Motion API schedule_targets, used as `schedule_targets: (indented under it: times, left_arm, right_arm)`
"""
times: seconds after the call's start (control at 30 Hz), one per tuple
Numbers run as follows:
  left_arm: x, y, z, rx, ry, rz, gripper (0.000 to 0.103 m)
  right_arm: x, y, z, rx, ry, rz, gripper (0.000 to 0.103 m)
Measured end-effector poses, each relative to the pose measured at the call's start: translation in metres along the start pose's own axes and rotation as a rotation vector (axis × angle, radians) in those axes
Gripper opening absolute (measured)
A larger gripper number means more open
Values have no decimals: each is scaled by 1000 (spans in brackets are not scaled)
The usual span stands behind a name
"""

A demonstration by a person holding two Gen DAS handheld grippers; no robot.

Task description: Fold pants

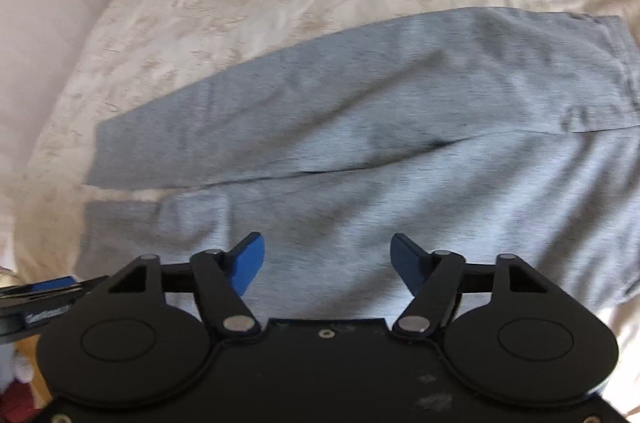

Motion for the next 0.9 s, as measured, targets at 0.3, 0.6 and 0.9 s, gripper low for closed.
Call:
schedule_targets:
  times: [0.3,0.6,0.9]
  left_arm:
    - [39,-17,-47,-10,18,-39,55]
    - [8,-44,-99,-40,150,-177,55]
    - [40,-53,-162,-14,14,-245,56]
  right_arm:
    - [64,10,-33,28,-9,177,54]
    - [95,30,-78,64,6,168,38]
    - [97,42,-102,97,97,139,38]
Point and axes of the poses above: each gripper's, at about its wrist camera, not at the fingertips, and z roughly against the way its jaws point, x to its left, y to its underside, the point moved 7 cm from there along -z, roughly the way its jaws point, and after that the axes turned 11 degrees about -z, right-handed, at the moved point
